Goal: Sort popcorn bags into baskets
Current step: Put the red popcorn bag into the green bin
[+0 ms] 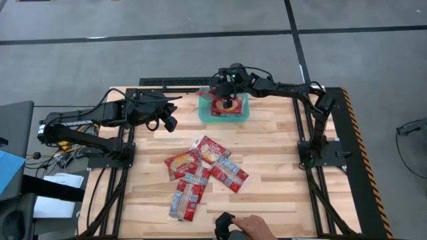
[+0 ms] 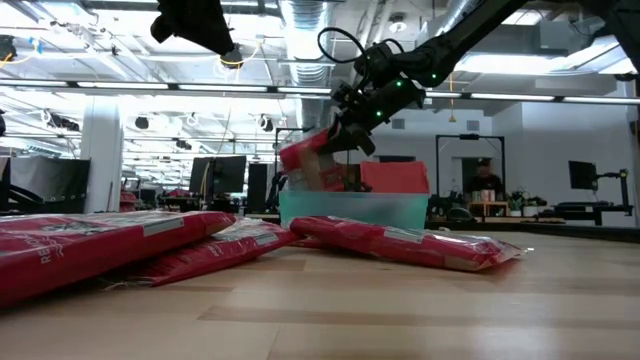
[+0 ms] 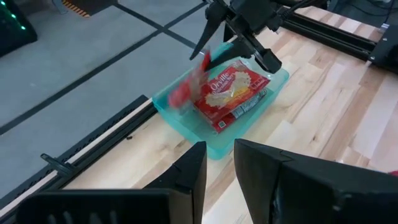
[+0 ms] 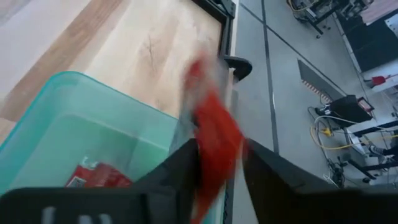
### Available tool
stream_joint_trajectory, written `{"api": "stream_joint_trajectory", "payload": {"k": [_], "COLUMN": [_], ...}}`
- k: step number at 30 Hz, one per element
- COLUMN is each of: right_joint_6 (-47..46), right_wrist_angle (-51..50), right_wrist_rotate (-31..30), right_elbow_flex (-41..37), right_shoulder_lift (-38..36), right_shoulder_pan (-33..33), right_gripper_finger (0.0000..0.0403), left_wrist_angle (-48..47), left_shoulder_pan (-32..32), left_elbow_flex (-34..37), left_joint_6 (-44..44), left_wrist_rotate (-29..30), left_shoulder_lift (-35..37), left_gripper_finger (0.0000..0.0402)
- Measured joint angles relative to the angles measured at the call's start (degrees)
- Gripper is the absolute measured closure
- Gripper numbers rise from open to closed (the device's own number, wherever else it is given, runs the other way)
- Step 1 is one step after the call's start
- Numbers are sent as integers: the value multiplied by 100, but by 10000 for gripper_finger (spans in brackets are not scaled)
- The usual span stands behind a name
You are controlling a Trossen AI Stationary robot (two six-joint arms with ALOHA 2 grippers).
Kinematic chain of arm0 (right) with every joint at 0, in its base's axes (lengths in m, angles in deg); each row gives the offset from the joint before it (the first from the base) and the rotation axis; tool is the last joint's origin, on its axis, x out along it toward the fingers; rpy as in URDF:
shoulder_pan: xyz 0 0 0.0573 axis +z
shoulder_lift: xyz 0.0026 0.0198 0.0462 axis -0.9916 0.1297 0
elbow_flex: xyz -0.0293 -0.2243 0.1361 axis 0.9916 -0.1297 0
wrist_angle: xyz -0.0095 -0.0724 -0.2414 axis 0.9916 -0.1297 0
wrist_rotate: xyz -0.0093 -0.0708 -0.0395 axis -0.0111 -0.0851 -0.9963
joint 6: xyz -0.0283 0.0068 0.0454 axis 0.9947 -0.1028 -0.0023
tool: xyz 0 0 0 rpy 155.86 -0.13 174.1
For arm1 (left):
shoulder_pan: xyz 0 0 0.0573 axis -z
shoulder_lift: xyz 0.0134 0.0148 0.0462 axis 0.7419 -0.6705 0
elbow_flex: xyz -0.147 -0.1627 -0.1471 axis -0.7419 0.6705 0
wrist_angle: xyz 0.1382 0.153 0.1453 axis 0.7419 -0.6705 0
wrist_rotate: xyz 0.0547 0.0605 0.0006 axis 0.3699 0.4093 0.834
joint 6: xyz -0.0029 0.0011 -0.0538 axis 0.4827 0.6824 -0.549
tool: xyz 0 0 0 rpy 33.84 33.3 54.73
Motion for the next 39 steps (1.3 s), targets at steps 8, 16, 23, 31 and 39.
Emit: {"api": "stream_joint_trajectory", "payload": {"k": [8,16,23,31,39], "right_joint_6": [162,242,-319,-1872,-2991], "right_wrist_angle": [-322,-1533,-2603,-4212,-5348], "right_wrist_rotate": [-52,-546,-582,-199,233], "right_elbow_flex": [0,0,2,1,0], "right_shoulder_lift": [-12,-406,-905,-1521,-1868], "right_shoulder_pan": [163,495,536,680,929], "right_gripper_finger": [193,200,218,215,200], "left_wrist_angle": [-1,-3,-3,-524,1120], "left_shoulder_pan": [0,0,0,58,426], "left_elbow_flex": [0,0,0,413,2243], "left_joint_6": [0,4,2,-646,-704], "left_wrist_rotate": [0,-3,-94,-1146,-1942], "left_shoulder_lift": [0,0,0,-75,-245], "left_gripper_finger": [331,331,331,322,222]}}
